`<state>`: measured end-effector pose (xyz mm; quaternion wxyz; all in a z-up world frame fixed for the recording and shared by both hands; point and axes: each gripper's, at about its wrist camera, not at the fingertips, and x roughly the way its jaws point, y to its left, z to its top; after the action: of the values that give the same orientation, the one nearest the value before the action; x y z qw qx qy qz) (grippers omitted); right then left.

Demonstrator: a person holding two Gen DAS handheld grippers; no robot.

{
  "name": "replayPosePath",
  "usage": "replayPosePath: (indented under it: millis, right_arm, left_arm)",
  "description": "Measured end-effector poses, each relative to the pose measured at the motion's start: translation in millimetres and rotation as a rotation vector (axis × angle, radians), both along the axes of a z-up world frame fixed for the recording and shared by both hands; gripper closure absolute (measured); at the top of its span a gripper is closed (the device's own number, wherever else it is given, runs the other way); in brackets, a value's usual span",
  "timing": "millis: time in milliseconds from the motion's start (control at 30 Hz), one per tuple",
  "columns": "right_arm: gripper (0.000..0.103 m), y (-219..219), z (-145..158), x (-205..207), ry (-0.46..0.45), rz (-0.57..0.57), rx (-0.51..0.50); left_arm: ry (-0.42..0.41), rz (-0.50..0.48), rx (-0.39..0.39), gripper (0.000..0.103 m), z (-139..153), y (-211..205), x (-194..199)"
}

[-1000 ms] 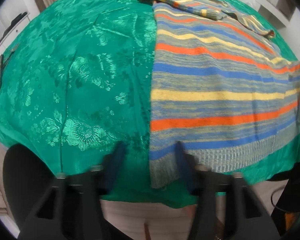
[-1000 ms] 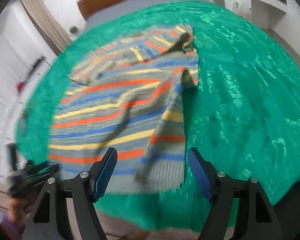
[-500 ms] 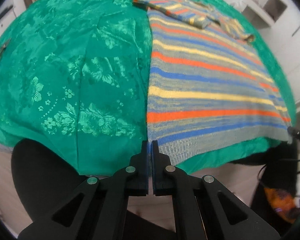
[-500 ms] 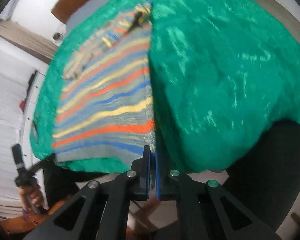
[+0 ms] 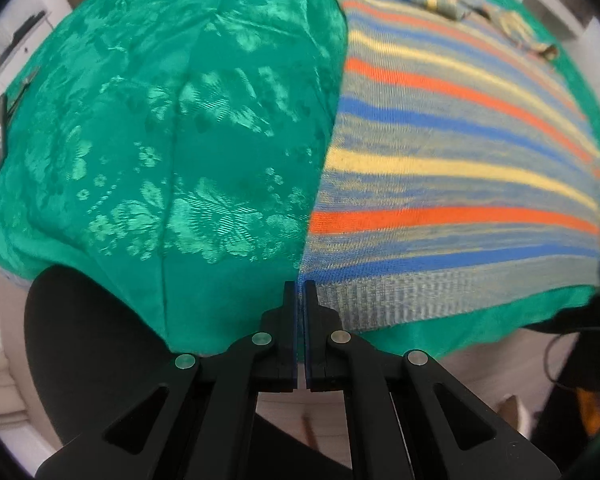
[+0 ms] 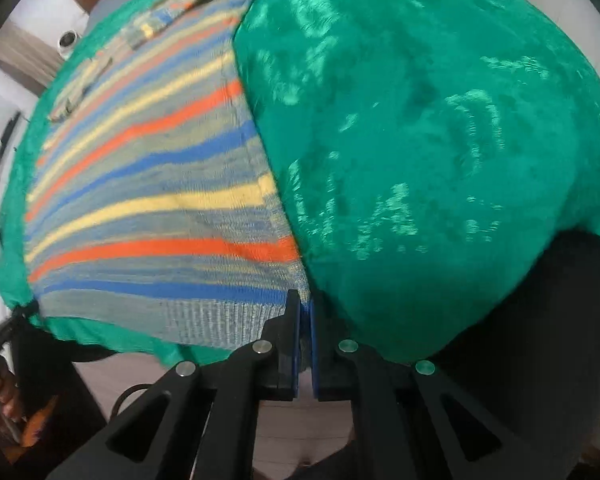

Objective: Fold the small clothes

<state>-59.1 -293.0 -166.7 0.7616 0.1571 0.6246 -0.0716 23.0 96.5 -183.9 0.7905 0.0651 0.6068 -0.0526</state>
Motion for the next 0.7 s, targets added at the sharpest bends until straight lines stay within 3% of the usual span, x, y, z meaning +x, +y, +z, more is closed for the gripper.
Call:
replayPosePath:
  millis: [67, 133, 167, 200, 233, 267, 367, 400, 433, 533, 600, 700]
  right_arm:
    - [0.099, 7, 3, 1, 0.000, 0.014, -0.025]
    - [0.097, 10, 9, 2, 0.003, 0.034, -0.036]
    - [0.088, 12, 13, 2, 0.000, 0.041, -0.037]
    - [0.082, 12, 19, 1, 0.003, 0.051, -0.051]
    - [0.068, 11, 26, -2, 0.009, 0.070, -0.066]
    - [0.057, 9, 33, -5, 0.008, 0.087, -0.078]
    - [0.055, -3, 76, -3, -0.031, 0.146, -0.200]
    - [0.055, -8, 94, 4, -0.059, 0.167, -0.271]
    - [0.052, -14, 111, 13, -0.095, 0.189, -0.333]
    - [0.041, -12, 159, 60, -0.223, 0.287, -0.462]
    - [0.034, 6, 175, 97, -0.305, 0.392, -0.458]
    - [0.033, 43, 170, 158, -0.383, 0.525, -0.309]
  left_arm:
    - [-0.023, -0.012, 0.040, 0.102, 0, -7, -2]
    - [-0.041, -0.012, 0.072, 0.094, 1, -11, -4]
    - [-0.044, -0.008, 0.073, 0.092, 3, -11, -6]
    - [-0.046, 0.000, 0.071, 0.076, 7, -10, -8]
    - [-0.053, 0.006, 0.066, 0.060, 11, -7, -10]
    - [-0.068, 0.013, 0.060, 0.055, 19, -3, -14]
    - [-0.171, 0.033, 0.047, 0.047, 55, 13, -25]
    - [-0.218, 0.046, 0.044, 0.039, 69, 16, -25]
    - [-0.266, 0.063, 0.039, 0.030, 81, 19, -23]
    - [-0.408, 0.112, 0.008, 0.019, 105, 13, -5]
    - [-0.475, 0.150, -0.005, 0.016, 109, 8, 11]
    - [-0.518, 0.190, -0.003, 0.016, 96, 2, 18]
